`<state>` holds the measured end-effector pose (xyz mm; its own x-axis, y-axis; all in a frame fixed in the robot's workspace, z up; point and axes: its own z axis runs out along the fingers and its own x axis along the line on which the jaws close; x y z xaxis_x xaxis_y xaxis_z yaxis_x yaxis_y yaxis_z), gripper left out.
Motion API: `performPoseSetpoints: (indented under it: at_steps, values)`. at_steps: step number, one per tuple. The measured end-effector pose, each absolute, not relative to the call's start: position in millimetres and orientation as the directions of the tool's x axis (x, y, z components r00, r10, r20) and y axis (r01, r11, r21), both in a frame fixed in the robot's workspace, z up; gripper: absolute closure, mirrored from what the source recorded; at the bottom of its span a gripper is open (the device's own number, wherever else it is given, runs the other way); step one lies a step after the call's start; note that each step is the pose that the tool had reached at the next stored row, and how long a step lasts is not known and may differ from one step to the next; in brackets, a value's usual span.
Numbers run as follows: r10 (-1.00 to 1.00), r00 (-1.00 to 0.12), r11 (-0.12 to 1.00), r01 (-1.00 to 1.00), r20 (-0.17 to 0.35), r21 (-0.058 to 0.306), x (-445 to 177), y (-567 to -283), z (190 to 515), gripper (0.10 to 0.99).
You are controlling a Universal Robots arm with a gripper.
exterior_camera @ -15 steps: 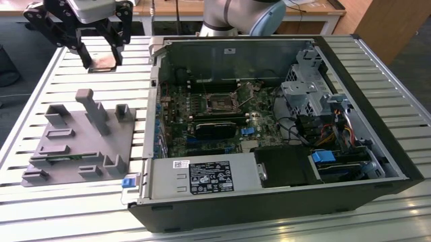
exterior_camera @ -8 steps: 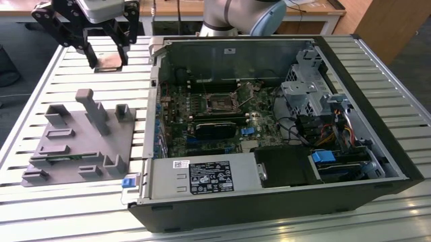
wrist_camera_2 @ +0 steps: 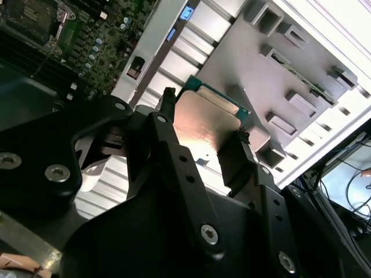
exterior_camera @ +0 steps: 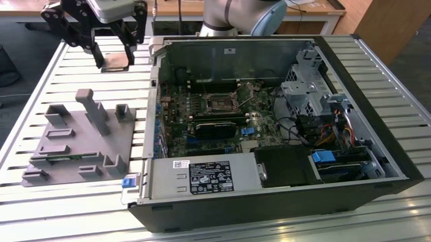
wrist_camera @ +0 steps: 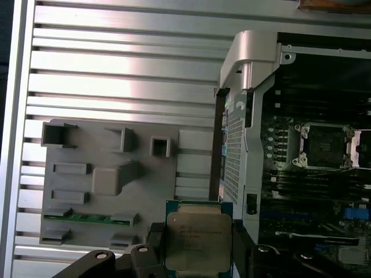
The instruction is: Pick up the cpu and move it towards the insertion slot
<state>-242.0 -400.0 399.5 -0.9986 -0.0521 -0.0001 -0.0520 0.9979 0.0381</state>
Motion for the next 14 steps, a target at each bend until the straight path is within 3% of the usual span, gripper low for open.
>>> performPoseSetpoints:
  at_steps: [14]
  values:
    - [-0.052, -0.999, 0.998, -0.052, 0.000, 0.038, -225.4, -400.0, 399.5, 0.541]
